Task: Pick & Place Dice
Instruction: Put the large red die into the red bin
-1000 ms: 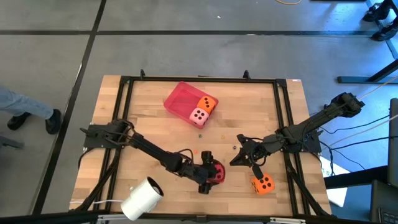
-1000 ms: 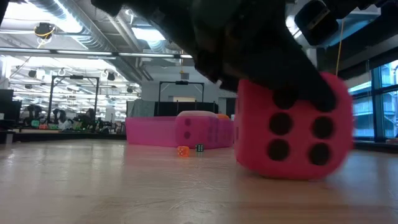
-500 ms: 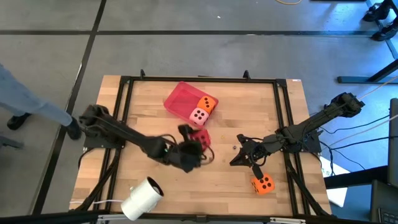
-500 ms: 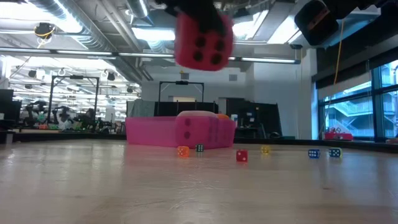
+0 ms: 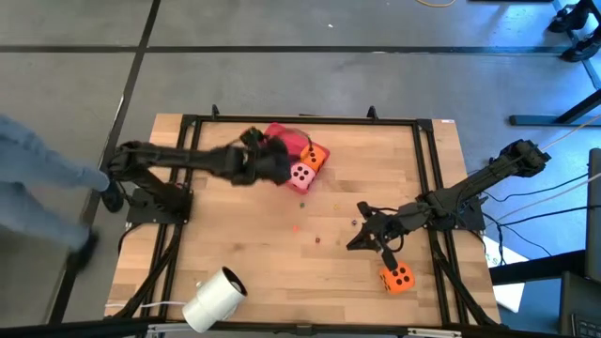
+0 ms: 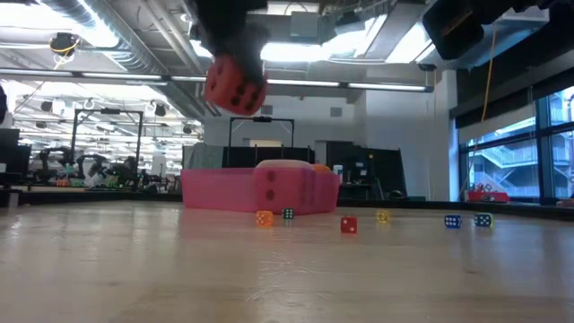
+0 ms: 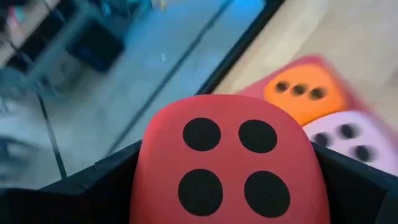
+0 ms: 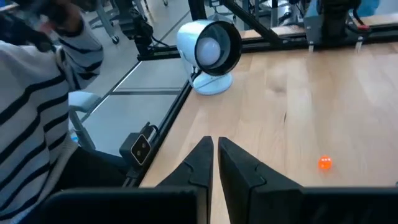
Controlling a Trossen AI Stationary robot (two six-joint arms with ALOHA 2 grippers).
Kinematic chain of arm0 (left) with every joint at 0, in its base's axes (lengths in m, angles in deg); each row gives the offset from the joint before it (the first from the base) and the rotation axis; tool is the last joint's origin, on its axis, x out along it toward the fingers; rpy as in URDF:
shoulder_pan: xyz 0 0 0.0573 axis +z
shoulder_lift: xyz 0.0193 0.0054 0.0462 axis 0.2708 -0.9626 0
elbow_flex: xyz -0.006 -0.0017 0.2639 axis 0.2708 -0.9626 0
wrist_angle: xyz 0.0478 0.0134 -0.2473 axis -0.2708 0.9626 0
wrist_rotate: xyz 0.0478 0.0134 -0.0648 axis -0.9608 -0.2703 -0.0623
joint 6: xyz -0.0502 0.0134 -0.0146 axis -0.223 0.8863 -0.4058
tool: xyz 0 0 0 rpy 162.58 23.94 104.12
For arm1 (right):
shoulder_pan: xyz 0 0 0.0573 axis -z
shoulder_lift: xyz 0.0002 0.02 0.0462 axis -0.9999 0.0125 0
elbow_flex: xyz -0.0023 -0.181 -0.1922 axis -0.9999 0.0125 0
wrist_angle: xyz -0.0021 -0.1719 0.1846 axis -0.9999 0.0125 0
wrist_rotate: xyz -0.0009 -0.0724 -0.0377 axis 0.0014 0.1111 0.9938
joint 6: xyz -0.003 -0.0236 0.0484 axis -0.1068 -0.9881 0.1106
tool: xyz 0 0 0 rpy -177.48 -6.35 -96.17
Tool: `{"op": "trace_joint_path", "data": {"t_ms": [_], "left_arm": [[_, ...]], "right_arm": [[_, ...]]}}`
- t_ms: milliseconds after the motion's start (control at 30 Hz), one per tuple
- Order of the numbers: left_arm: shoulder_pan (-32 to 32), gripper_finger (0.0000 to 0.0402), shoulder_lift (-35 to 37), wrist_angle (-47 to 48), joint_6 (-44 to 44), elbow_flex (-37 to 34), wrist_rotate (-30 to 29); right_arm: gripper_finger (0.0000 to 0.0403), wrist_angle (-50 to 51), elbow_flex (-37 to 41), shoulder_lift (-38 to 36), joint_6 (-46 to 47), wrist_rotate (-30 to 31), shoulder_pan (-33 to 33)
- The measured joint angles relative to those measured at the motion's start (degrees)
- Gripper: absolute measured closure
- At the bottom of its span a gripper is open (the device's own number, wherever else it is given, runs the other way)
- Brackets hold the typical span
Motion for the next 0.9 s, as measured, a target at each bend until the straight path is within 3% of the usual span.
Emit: {"op": "trace_joint_path", "data": {"t_ms": [167, 333, 500, 733, 900], "left_arm": [[10.94, 0.0019, -0.07, -4.81, 0.88, -5.18, 10.16], [16.64, 0.0019, -0.07, -16.56, 1.73, -12.02, 19.18], [17.68, 0.0019, -0.07, -26.11, -0.2, -18.6, 24.51], [15.23, 0.0019, -0.07, -34.99, -3.82, -24.26, 25.31], [13.09, 0.0019, -0.07, -39.21, -4.38, -25.49, 25.37]], "right_arm": [[0.0375, -4.81, 0.0, -0.02, -4.94, 1.55, 0.15], [0.0375, -8.89, 0.0, -0.02, -9.01, 8.8, 0.24], [0.0375, -10.29, 0.0, -0.02, -15.33, 19.44, 1.08], [0.0375, -10.7, 0.0, 0.0, -18.48, 36.23, 5.97], [0.0375, -10.68, 0.0, 1.26, -17.04, 35.5, 12.64]]}}
